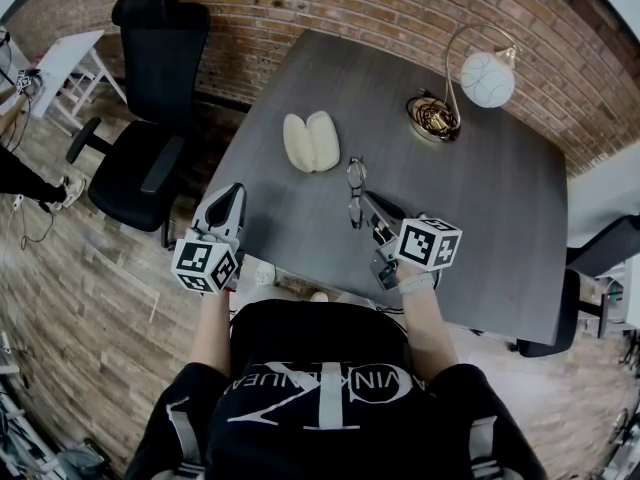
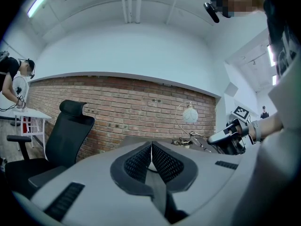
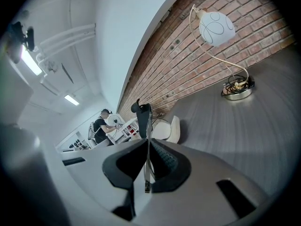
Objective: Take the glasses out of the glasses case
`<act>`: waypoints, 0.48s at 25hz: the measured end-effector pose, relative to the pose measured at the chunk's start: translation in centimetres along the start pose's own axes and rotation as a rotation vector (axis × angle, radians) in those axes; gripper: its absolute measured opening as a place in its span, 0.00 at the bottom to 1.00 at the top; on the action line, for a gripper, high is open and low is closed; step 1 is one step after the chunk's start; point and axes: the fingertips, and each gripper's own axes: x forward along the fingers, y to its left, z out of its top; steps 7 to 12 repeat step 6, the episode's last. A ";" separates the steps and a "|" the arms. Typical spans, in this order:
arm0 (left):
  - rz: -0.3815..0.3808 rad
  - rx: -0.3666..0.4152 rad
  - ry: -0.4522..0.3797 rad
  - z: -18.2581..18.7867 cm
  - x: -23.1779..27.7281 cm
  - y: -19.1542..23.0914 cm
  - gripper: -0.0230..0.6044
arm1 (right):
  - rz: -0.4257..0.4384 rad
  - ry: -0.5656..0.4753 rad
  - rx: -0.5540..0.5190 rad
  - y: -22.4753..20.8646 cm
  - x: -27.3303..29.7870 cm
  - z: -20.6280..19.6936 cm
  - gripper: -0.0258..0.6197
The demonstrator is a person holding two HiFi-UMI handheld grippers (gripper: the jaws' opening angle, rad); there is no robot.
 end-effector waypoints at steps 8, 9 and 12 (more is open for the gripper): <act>0.001 -0.001 0.001 -0.1 0.0 0.3 0.07 | 0.002 -0.001 0.009 0.0 0.2 -0.1 0.09; 0.001 -0.001 0.001 -0.1 0.0 0.3 0.07 | 0.002 -0.001 0.009 0.0 0.2 -0.1 0.09; 0.001 -0.001 0.001 -0.1 0.0 0.3 0.07 | 0.002 -0.001 0.009 0.0 0.2 -0.1 0.09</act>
